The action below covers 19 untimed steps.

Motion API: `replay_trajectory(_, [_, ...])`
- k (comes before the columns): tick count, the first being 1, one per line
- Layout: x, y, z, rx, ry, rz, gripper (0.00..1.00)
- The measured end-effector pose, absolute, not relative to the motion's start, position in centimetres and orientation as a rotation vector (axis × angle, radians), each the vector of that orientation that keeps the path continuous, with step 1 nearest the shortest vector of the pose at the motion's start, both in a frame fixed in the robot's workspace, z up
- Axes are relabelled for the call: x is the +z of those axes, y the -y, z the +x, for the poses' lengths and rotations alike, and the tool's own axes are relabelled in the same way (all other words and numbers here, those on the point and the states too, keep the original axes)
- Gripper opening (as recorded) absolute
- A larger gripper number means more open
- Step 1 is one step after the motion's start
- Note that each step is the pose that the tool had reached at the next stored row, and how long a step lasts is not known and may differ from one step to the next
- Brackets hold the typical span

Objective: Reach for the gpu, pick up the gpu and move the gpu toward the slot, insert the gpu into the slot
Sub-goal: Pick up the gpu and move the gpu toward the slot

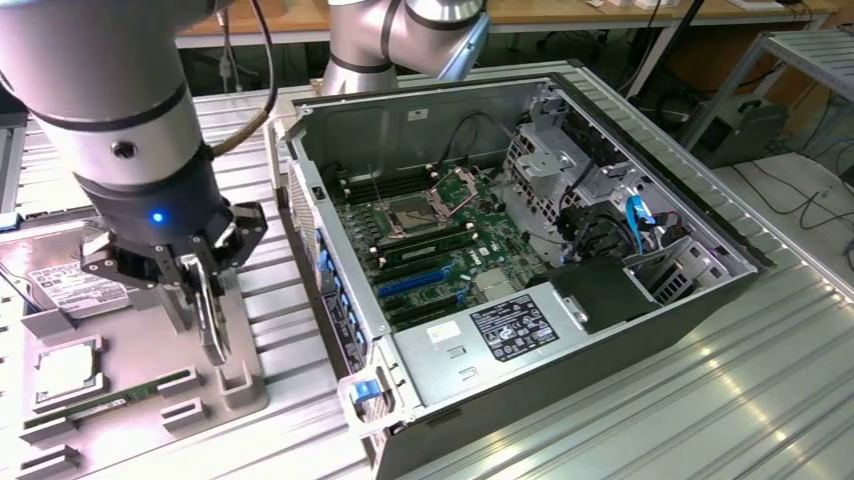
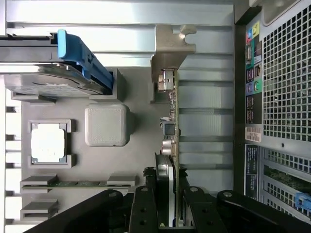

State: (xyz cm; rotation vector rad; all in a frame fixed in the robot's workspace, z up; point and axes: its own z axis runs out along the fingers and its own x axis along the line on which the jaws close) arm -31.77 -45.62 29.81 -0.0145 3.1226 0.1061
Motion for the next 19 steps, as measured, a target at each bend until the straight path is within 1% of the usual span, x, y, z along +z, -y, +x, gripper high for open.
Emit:
replay_trajectory(6, [33.4, 45.6, -31.8, 0.106, -3.123, -0.015, 0.27])
replay_trajectory(19, [39.6, 45.6, -31.8, 0.106, -3.123, -0.015, 0.27])
